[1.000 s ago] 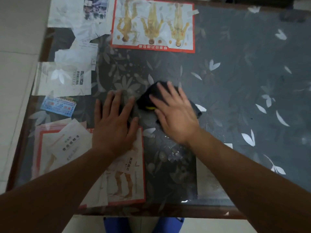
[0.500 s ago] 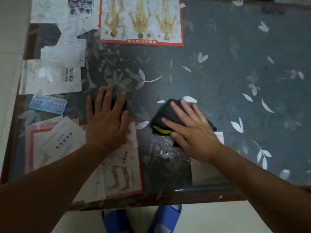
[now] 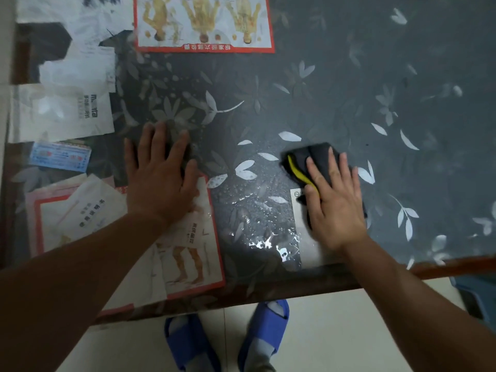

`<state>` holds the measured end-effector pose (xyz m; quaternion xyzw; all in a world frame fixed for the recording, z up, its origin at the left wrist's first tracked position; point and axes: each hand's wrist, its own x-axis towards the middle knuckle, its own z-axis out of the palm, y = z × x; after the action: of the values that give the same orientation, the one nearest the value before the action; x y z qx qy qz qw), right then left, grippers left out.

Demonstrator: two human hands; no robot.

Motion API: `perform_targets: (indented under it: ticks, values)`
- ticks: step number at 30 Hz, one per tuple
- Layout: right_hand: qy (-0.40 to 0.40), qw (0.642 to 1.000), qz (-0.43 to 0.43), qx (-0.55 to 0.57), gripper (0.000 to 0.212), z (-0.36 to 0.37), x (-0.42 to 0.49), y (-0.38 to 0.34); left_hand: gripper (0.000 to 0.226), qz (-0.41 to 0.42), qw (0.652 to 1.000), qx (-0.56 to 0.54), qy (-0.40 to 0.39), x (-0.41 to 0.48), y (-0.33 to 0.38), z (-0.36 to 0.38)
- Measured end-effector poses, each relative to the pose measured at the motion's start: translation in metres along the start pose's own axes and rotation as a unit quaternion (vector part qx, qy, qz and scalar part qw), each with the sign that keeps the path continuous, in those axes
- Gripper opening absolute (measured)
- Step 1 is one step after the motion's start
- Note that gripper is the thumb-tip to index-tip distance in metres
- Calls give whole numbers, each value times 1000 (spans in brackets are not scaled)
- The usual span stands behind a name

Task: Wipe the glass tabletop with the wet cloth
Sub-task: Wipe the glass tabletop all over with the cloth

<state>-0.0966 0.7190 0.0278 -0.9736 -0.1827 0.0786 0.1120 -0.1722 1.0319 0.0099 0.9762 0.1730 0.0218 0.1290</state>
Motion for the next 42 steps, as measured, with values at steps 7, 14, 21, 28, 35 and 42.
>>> perform_targets:
  ticks: [7,14,21,28,35,42]
  values:
    - [27,995,96,24,55,22,-41,-73,62,4,1000,-15,-2,0,2,-2]
    - [-20,994,-107,-32,51,37,-28,-124,52,30,997,-69,-1,-2,-2,-8]
    - [-4,999,26,-39,58,19,-10,-68,49,47,996,-75,9,-5,-1,-10]
    - [-26,989,-142,-41,54,29,-26,-80,50,53,996,-69,-3,-8,-3,-12]
    - [10,997,79,-4,58,8,-30,-15,57,37,999,10,-28,-17,14,-22]
    - [-46,991,-121,-41,53,2,-74,9,54,-18,999,-1,-44,-93,26,-17]
